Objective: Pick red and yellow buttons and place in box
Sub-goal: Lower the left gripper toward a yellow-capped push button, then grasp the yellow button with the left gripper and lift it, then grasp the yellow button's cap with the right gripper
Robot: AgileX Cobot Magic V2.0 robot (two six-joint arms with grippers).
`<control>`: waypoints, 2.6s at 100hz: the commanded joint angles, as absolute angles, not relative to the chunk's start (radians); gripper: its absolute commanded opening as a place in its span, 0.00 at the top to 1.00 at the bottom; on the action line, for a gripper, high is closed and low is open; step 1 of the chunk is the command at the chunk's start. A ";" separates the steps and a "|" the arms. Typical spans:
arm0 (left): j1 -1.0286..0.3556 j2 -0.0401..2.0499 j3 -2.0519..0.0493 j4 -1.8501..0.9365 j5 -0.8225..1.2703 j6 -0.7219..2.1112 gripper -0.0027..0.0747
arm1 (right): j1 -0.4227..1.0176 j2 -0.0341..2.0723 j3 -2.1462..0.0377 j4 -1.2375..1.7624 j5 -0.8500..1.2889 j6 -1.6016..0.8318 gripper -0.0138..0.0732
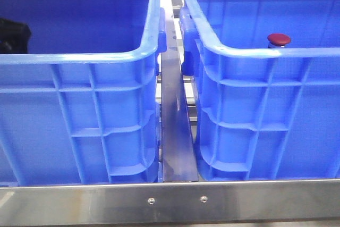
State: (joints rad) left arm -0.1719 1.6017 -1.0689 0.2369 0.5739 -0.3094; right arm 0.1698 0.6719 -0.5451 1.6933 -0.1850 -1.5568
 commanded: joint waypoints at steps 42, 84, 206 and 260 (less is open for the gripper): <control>-0.179 1.597 -1.101 0.255 0.508 -0.307 0.49 | 0.167 0.667 -0.573 1.681 -0.162 -1.564 0.96; -0.179 1.470 -1.101 0.255 0.544 -0.307 0.99 | 0.167 0.667 -0.573 1.681 -0.162 -1.564 0.96; -1.035 1.087 -1.092 0.263 0.515 -0.307 0.99 | 0.167 0.667 -0.573 1.683 -0.073 -1.564 0.82; -1.037 1.087 -1.092 0.263 0.510 -0.307 0.99 | 0.167 0.675 -0.574 1.923 0.360 -1.333 0.22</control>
